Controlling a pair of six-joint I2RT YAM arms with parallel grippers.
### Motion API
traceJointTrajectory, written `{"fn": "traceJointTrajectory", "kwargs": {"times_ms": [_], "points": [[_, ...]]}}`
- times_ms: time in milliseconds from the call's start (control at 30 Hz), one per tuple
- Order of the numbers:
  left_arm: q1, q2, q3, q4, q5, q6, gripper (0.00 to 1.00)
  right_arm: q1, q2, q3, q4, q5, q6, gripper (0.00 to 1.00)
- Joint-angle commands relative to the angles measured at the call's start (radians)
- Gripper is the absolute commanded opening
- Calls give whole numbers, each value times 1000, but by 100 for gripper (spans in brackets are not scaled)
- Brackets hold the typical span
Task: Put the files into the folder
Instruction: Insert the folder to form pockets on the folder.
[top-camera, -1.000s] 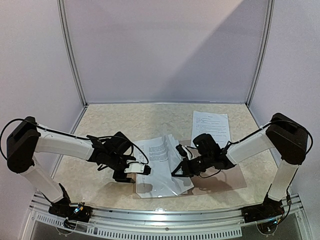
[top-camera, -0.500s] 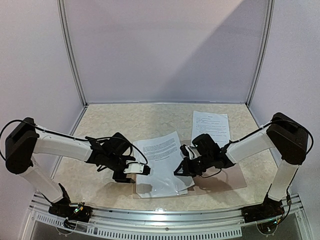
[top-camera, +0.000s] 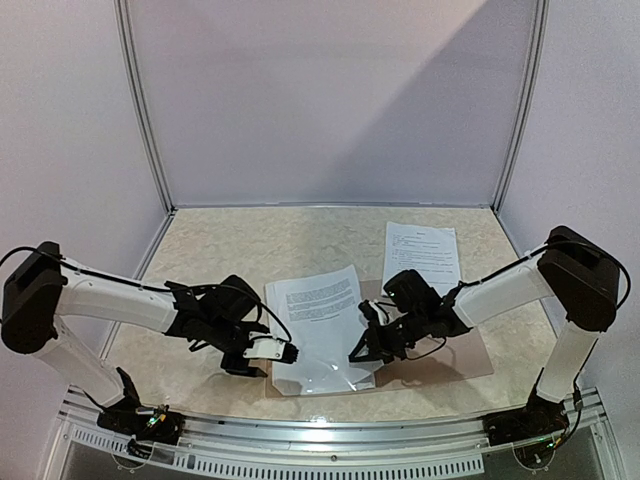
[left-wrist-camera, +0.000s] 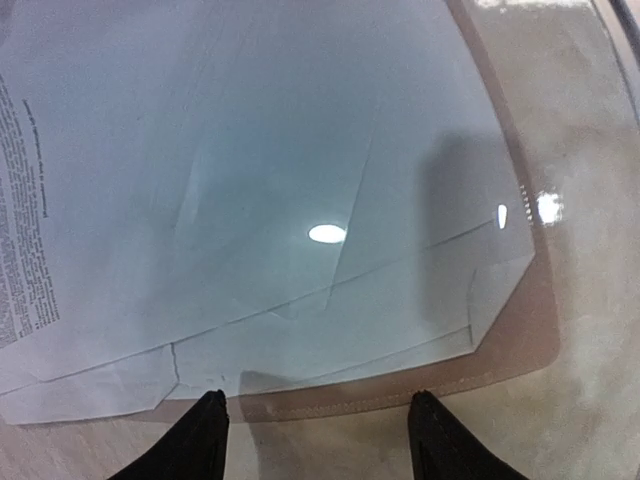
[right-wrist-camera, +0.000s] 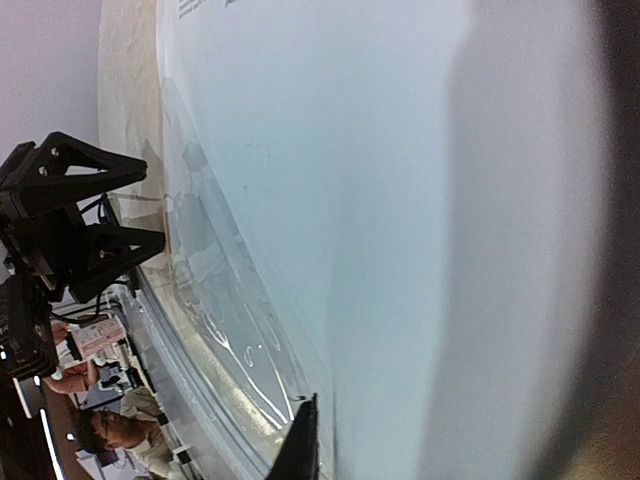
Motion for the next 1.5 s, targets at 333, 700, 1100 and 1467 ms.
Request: {"fn": "traceJointTrajectory", "kwargs": {"times_ms": [333, 700, 1100, 1467], "points": [[-44, 79, -51, -53, -4, -11, 62, 17, 21, 52, 60, 45, 39, 0], [-43, 78, -61, -43, -10, -9, 61, 9, 0, -1, 157, 51, 81, 0], [-43, 74, -60, -42, -23, -8, 61, 47, 42, -59, 254, -79, 106, 0], [-43, 83, -57, -43, -30, -10, 61, 49, 0, -61, 160, -35, 128, 0]]}}
